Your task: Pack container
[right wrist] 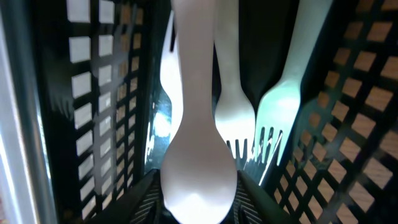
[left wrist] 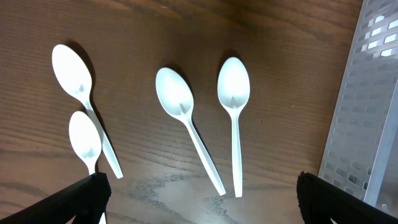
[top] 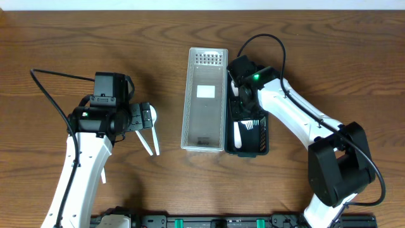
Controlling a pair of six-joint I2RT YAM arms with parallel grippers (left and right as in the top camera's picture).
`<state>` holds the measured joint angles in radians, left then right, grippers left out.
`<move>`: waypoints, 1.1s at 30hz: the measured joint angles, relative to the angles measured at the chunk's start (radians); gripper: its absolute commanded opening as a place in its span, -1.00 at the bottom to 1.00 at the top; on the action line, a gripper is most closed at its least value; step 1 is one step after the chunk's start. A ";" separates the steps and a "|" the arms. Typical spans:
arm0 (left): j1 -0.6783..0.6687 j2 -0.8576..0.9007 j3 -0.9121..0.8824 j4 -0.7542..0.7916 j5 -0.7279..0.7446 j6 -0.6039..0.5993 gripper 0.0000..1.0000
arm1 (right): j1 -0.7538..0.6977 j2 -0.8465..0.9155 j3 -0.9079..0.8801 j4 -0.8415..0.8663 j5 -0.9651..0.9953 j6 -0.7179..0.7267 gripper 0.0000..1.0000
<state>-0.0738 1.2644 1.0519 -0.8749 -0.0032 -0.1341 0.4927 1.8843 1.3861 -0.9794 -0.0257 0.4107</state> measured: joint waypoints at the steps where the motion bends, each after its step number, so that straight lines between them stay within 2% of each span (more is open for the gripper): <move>1: 0.000 0.000 0.000 0.000 0.000 0.000 0.96 | 0.000 0.000 0.000 0.006 0.000 -0.002 -0.10; 6: 0.000 0.000 0.000 0.000 0.000 0.000 0.96 | -0.002 0.000 0.027 -0.008 0.004 -0.013 0.20; 9: 0.000 -0.005 0.000 -0.002 0.000 -0.002 0.96 | -0.016 -0.001 0.116 -0.054 0.006 -0.039 0.70; 10: 0.000 -0.012 0.000 -0.008 0.000 -0.003 0.96 | -0.026 -0.004 0.164 -0.080 0.008 -0.064 0.93; 11: 0.000 -0.023 0.000 -0.019 0.001 -0.005 0.96 | -0.037 -0.011 0.204 -0.098 0.010 -0.077 0.98; 17: 0.000 -0.121 0.032 -0.143 0.006 -0.020 0.96 | -0.172 -0.113 0.424 -0.235 0.069 -0.196 0.99; 23: 0.000 -0.136 0.081 -0.175 0.008 -0.086 0.96 | -0.449 -0.210 0.468 -0.337 0.099 -0.259 0.98; 28: 0.014 -0.045 0.082 -0.170 0.016 -0.150 0.96 | -0.637 -0.202 0.435 -0.346 0.037 -0.270 0.98; 33: 0.064 0.114 0.082 -0.119 0.023 -0.210 0.96 | -0.698 -0.201 0.377 -0.333 -0.015 -0.272 0.98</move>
<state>-0.0097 1.3785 1.1339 -0.9939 0.0193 -0.3439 -0.2058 1.6836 1.7634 -1.3121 -0.0410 0.1387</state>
